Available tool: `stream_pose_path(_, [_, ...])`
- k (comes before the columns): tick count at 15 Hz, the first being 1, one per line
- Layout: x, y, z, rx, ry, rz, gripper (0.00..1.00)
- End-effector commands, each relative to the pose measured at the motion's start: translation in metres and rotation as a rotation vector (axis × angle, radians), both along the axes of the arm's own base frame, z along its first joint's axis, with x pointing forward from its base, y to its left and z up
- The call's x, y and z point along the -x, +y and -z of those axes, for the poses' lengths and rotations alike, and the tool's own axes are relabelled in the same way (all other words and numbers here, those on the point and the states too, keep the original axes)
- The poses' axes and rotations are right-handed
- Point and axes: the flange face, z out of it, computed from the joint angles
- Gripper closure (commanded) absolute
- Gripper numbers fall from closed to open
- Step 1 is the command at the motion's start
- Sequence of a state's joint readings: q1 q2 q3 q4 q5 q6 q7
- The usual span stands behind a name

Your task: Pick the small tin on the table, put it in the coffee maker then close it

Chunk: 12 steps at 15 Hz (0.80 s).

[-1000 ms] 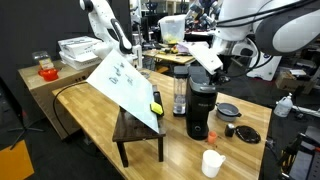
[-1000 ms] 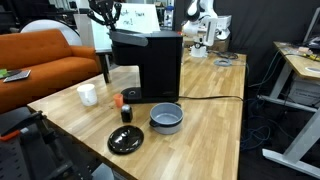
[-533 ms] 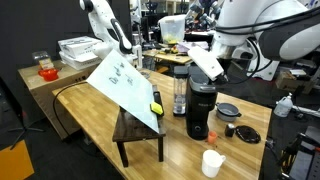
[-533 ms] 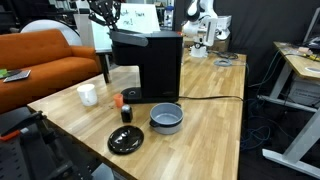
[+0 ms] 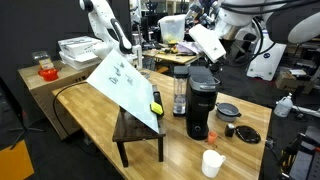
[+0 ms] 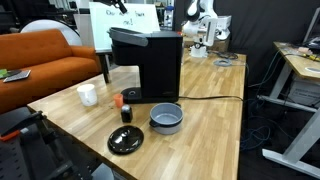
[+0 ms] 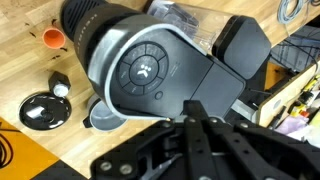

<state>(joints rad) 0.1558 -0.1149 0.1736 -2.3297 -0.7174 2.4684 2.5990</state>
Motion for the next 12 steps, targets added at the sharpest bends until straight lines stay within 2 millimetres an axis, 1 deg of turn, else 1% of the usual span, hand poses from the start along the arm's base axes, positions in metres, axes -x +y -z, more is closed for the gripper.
stream_pose_path(1, [0.007,0.008,-0.009,-0.005,-0.018,-0.016,1.00])
stream_pose_path(3, [0.010,0.013,-0.015,-0.017,-0.024,-0.018,1.00])
stream_pose_path(6, [0.020,0.017,-0.021,-0.014,-0.017,-0.011,1.00])
stream_pose_path(7, [0.026,0.015,-0.023,-0.015,0.005,-0.003,0.97])
stream_pose_path(8, [0.031,0.014,-0.024,-0.032,0.030,0.003,0.89])
stream_pose_path(9, [0.038,0.011,-0.027,-0.057,0.062,0.009,0.72])
stream_pose_path(10, [0.045,0.008,-0.032,-0.098,0.091,0.003,0.68])
stream_pose_path(12, [0.060,-0.001,-0.047,-0.170,0.139,-0.009,0.55])
